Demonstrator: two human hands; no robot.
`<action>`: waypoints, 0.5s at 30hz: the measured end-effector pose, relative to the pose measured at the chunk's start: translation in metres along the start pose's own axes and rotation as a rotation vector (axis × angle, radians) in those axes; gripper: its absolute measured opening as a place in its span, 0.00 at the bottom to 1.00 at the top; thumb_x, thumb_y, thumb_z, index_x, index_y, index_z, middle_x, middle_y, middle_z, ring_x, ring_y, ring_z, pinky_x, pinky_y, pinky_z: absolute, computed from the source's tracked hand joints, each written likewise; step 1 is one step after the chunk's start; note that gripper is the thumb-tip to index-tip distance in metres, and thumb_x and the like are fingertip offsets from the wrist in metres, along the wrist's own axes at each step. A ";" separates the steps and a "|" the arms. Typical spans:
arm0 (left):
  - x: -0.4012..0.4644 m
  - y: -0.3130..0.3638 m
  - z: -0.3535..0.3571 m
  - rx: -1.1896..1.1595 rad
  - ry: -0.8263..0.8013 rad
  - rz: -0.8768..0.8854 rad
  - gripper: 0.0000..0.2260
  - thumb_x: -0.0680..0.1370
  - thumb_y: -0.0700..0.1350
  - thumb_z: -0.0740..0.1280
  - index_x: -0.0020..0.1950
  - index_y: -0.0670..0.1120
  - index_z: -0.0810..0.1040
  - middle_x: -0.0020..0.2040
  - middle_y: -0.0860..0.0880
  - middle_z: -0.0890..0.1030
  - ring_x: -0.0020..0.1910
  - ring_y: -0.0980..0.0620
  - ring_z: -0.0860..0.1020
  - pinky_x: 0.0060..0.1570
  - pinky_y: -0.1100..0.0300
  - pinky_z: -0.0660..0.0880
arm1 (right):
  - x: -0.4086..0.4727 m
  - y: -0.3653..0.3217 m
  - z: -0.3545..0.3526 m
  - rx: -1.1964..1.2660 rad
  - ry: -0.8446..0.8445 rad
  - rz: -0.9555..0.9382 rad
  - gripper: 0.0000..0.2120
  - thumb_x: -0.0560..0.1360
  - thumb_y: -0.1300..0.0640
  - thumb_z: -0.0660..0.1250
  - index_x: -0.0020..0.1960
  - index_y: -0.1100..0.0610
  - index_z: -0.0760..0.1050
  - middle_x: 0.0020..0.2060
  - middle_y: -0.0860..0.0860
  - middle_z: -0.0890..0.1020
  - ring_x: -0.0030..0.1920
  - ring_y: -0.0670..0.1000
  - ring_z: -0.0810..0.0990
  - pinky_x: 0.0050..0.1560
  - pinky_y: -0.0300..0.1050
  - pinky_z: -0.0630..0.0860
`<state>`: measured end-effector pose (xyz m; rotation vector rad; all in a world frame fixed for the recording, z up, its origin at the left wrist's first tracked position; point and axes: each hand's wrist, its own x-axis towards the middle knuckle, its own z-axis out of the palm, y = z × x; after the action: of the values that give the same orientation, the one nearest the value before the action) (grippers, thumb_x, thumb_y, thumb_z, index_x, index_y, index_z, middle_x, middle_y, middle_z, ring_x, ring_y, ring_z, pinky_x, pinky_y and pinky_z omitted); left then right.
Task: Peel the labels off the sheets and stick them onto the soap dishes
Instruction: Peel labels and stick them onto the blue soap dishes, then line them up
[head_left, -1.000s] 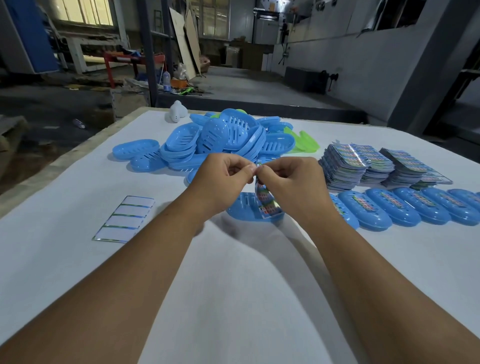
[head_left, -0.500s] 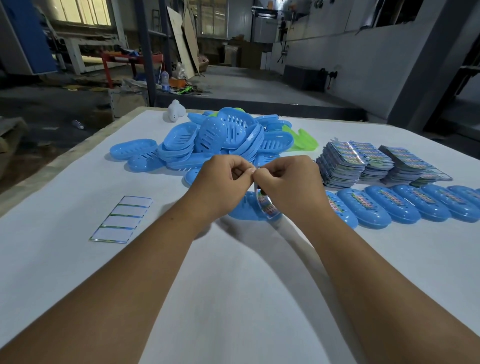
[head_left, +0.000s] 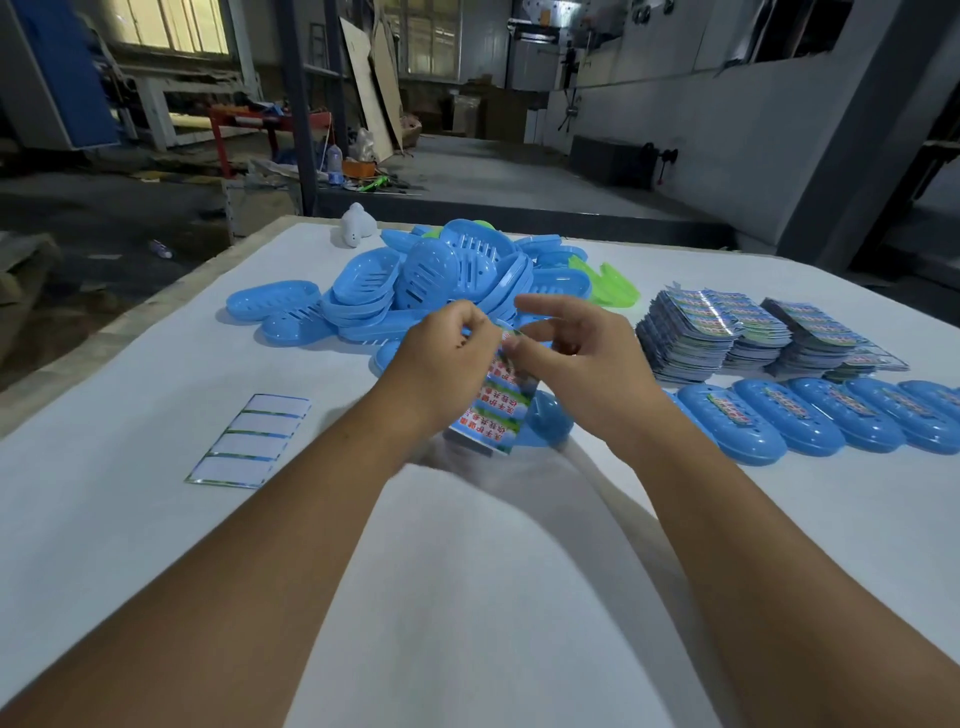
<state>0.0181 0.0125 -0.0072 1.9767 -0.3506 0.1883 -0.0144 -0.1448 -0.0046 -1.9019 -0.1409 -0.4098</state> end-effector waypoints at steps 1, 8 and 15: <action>0.001 -0.001 0.000 0.009 0.003 0.010 0.07 0.80 0.49 0.62 0.44 0.51 0.76 0.41 0.50 0.84 0.40 0.51 0.84 0.42 0.50 0.83 | -0.001 0.000 0.001 -0.036 -0.020 0.005 0.15 0.76 0.58 0.75 0.62 0.51 0.80 0.37 0.48 0.86 0.36 0.46 0.83 0.42 0.48 0.81; 0.006 0.002 -0.006 -0.341 0.057 -0.117 0.10 0.75 0.49 0.75 0.53 0.52 0.76 0.38 0.52 0.86 0.33 0.56 0.84 0.31 0.63 0.79 | 0.006 0.000 -0.005 0.160 0.136 0.096 0.19 0.78 0.66 0.66 0.58 0.44 0.76 0.33 0.49 0.81 0.29 0.47 0.77 0.32 0.41 0.73; 0.007 0.001 -0.006 -0.436 0.099 -0.145 0.12 0.74 0.44 0.76 0.53 0.52 0.77 0.45 0.51 0.86 0.40 0.53 0.86 0.42 0.58 0.83 | 0.000 -0.005 -0.005 0.127 -0.073 0.234 0.12 0.74 0.62 0.71 0.55 0.53 0.78 0.37 0.50 0.88 0.29 0.47 0.82 0.24 0.38 0.70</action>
<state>0.0248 0.0165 -0.0012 1.5485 -0.1646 0.1051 -0.0169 -0.1473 0.0008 -1.7837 0.0080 -0.1689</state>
